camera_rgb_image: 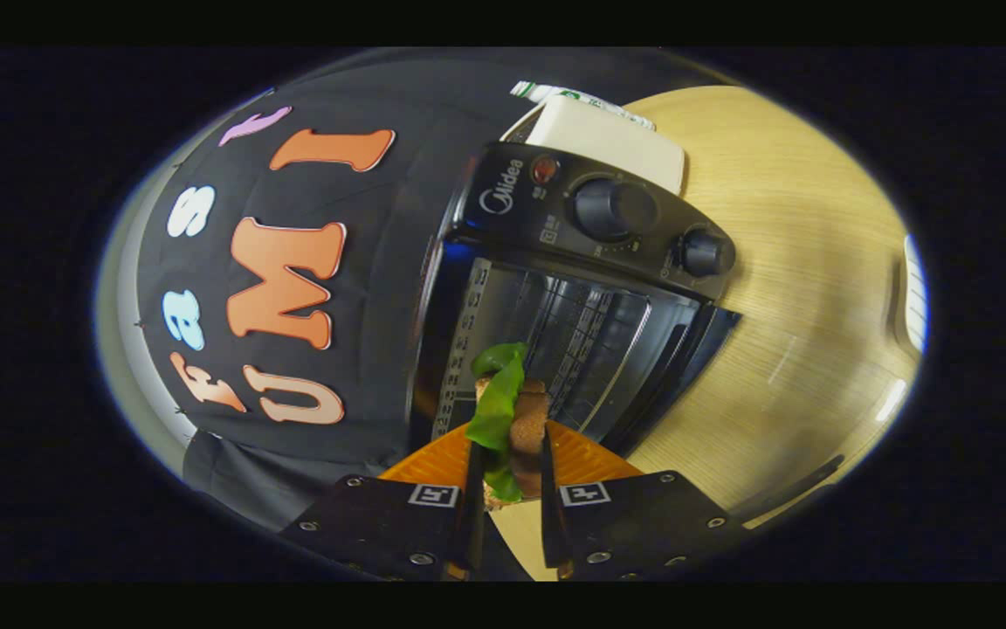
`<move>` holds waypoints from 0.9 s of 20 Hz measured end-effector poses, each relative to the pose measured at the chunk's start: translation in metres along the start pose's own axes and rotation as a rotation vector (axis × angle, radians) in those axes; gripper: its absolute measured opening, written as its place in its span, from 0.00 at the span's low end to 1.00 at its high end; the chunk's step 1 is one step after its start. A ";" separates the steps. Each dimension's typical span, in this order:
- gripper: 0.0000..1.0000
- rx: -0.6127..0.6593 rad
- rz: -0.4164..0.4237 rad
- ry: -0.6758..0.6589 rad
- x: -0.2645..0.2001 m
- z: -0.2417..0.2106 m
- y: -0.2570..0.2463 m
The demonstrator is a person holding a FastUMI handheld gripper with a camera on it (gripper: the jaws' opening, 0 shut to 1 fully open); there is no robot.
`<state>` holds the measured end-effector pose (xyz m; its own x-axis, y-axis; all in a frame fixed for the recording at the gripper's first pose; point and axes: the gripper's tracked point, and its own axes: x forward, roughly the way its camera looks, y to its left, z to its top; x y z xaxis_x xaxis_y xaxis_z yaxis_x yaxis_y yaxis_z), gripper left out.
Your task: Open the toaster oven, put the food inside, and close the toaster oven door.
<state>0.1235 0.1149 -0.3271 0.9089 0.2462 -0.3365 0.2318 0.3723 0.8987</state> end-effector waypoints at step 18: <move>0.86 0.070 -0.207 -0.044 0.013 -0.023 -0.022</move>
<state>0.1218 0.1308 -0.3573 0.8535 0.1314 -0.5043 0.4368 0.3473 0.8298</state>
